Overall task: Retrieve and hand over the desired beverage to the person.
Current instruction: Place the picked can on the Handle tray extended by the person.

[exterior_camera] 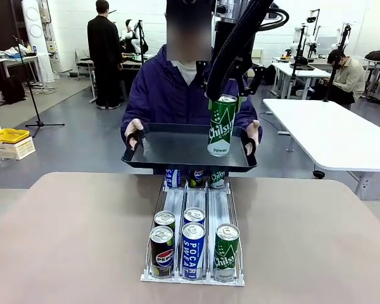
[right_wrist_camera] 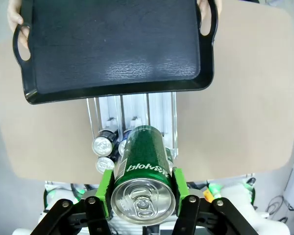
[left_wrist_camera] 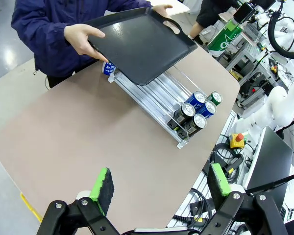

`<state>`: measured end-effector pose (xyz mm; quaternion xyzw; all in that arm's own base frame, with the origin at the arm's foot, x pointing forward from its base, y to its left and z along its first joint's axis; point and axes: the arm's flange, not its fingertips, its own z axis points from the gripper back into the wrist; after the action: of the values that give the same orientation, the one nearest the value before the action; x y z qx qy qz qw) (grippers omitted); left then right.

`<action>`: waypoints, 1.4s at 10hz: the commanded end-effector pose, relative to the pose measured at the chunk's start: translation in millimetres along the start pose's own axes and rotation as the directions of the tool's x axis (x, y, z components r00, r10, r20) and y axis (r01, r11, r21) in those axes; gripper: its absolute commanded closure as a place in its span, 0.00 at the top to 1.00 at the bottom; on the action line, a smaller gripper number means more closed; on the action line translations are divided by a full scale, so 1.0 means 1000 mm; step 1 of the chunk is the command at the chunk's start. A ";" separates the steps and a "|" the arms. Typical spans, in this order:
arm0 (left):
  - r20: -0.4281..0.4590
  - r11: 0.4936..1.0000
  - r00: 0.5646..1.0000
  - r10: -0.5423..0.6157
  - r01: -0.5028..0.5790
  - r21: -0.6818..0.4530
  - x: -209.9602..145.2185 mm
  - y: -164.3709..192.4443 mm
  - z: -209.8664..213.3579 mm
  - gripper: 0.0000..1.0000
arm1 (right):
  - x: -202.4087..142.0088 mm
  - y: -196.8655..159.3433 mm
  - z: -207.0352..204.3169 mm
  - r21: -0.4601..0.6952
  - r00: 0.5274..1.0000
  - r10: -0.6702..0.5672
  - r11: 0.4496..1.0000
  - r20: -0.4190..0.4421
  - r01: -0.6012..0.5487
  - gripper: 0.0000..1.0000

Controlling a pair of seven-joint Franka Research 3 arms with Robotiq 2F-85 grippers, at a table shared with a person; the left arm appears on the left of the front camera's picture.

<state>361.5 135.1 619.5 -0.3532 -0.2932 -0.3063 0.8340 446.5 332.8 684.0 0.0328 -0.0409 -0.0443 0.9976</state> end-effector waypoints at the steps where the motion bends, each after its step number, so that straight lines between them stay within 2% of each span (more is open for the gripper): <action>1: 0.015 1.000 1.000 -0.020 0.020 -0.015 0.001 0.001 0.002 1.00 | -0.005 -0.005 0.001 -0.003 1.000 -0.009 1.000 0.008 0.009 0.00; 5: 0.015 1.000 1.000 -0.020 0.020 -0.015 0.001 0.001 0.002 1.00 | -0.005 -0.005 0.001 -0.003 1.000 -0.009 1.000 0.008 0.009 0.00; 6: 0.015 1.000 1.000 -0.020 0.020 -0.015 0.001 0.001 0.002 1.00 | 0.000 0.000 0.000 0.000 1.000 0.000 1.000 0.000 0.000 0.58; 10: 0.015 1.000 1.000 -0.020 0.020 -0.015 0.001 0.001 0.002 1.00 | 0.060 -0.001 -0.001 -0.010 0.998 0.064 0.998 0.008 -0.064 0.58; 12: 0.015 1.000 1.000 -0.020 0.020 -0.015 0.001 0.001 0.002 1.00 | 0.089 -0.001 -0.016 -0.011 0.997 0.072 0.997 -0.041 -0.072 0.58; 14: 0.015 1.000 1.000 -0.020 0.020 -0.015 0.001 0.001 0.002 1.00 | 0.114 -0.003 -0.034 -0.026 0.992 0.116 0.993 -0.039 -0.117 0.58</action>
<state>361.6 135.1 619.7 -0.3530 -0.2932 -0.3064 0.8340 545.2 316.9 640.4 0.0361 -0.0158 -0.0011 0.9992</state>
